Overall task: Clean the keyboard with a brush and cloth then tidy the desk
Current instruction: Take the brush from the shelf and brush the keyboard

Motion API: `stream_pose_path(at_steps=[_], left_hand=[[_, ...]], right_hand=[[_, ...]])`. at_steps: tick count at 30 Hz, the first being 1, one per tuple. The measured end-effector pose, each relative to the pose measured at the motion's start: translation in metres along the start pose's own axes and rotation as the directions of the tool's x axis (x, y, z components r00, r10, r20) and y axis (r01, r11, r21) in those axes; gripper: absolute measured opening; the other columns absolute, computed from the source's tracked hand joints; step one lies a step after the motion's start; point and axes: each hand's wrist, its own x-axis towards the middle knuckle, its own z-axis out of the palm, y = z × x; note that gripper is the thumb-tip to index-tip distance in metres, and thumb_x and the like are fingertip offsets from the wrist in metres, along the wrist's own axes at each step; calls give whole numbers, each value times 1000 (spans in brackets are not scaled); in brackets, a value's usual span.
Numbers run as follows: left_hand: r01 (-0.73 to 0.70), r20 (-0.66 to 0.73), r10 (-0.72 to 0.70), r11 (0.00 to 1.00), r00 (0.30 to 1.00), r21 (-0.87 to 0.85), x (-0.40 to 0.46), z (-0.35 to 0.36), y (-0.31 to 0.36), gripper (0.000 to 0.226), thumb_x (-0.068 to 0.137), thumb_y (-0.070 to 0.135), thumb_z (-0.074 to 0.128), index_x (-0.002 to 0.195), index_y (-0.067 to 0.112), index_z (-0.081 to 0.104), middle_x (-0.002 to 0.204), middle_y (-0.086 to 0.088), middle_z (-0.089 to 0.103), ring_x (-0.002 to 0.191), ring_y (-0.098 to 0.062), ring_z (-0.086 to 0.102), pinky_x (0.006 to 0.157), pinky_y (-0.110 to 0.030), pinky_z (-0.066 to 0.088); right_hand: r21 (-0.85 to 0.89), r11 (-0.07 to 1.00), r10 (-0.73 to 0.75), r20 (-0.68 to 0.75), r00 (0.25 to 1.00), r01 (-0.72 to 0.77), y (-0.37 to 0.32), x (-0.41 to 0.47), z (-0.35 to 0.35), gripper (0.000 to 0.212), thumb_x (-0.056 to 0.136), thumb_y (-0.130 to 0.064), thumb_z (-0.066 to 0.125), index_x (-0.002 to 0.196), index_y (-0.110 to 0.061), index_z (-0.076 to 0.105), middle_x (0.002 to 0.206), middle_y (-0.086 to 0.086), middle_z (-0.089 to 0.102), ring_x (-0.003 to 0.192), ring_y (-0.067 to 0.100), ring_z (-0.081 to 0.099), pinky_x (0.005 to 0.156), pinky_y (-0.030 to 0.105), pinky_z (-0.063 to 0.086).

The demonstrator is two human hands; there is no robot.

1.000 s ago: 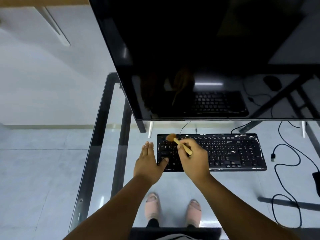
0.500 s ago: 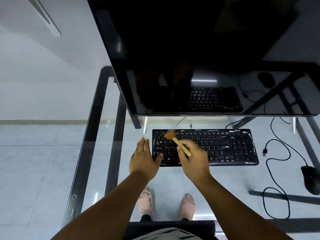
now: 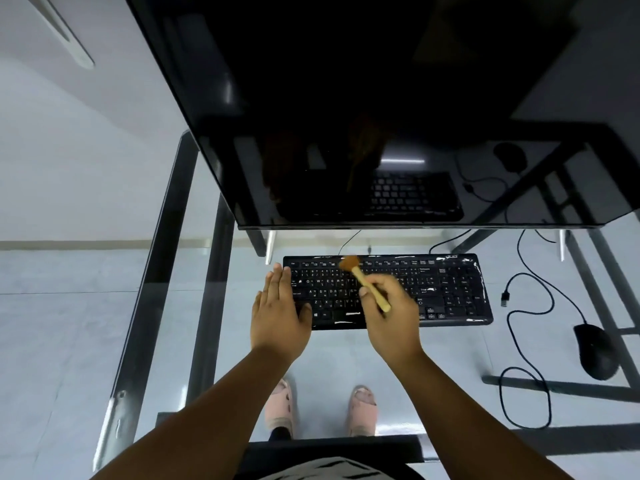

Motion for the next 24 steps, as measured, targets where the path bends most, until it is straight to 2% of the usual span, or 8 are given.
stream_pose_path(at_steps=[2, 5, 8, 10, 13, 17, 21, 24], left_hand=[[-69, 11, 69, 997, 998, 21, -3, 5, 11, 70, 95, 37, 44, 154, 18, 11, 163, 2, 5, 149, -16, 3, 120, -35, 3], [-167, 52, 163, 984, 985, 70, -6, 12, 24, 68, 96, 42, 40, 154, 22, 11, 163, 6, 2, 149, -12, -3, 119, -33, -3], [-223, 119, 211, 969, 970, 102, -9, 21, 31, 68, 97, 47, 35, 154, 24, 8, 162, 8, -4, 147, -9, -10, 117, -32, -9], [-219, 127, 204, 968, 971, 123, -11, 25, 32, 69, 97, 49, 34, 154, 23, 7, 162, 8, -6, 147, -9, -12, 116, -32, -9], [-190, 108, 176, 971, 979, 143, -12, 27, 36, 68, 97, 50, 34, 154, 22, 10, 162, 6, -3, 148, -12, -9, 117, -33, -6], [-147, 82, 135, 975, 987, 164, -13, 28, 50, 70, 97, 50, 34, 154, 18, 12, 163, 2, 0, 149, -16, -5, 119, -35, -3], [-171, 86, 159, 973, 984, 155, -12, 35, 63, 69, 97, 50, 33, 154, 19, 12, 163, 5, -4, 149, -14, -6, 117, -33, -6], [-214, 109, 200, 966, 974, 142, -12, 41, 73, 69, 97, 51, 31, 155, 20, 8, 162, 6, -6, 149, -12, -8, 118, -33, -6]], right_hand=[[-64, 998, -3, 31, 1000, 5, 7, 0, -6, 10, 90, -15, 62, 97, -21, 64, 74, -9, 64, 59, 9, 55, 52, 27, 44], [-40, 992, 109, -131, 985, -116, 14, 5, -14, 11, 91, -18, 60, 101, -22, 62, 85, -6, 66, 72, 14, 60, 63, 31, 49], [-42, 999, 25, 17, 1000, -24, 16, 9, -20, 15, 91, -19, 60, 106, -21, 64, 86, -7, 66, 70, 10, 59, 62, 25, 47], [-99, 995, 35, 27, 999, -32, 21, 6, -25, 14, 91, -19, 60, 104, -20, 64, 83, -8, 66, 67, 10, 57, 59, 24, 43], [-44, 987, 145, -150, 978, -153, 24, 5, -36, 12, 91, -17, 60, 102, -18, 64, 83, -8, 65, 69, 8, 58, 60, 22, 42], [-37, 998, 60, 7, 998, -59, 28, 3, -44, 12, 91, -17, 61, 100, -21, 65, 78, -9, 65, 62, 9, 56, 56, 24, 45], [-64, 980, 175, -177, 969, -188, 38, 6, -57, 11, 90, -16, 60, 99, -20, 63, 84, -4, 68, 70, 15, 60, 61, 28, 46], [9, 994, 113, -85, 990, -112, 38, 10, -63, 12, 90, -15, 61, 101, -19, 65, 81, -7, 66, 64, 7, 57, 58, 19, 43]])
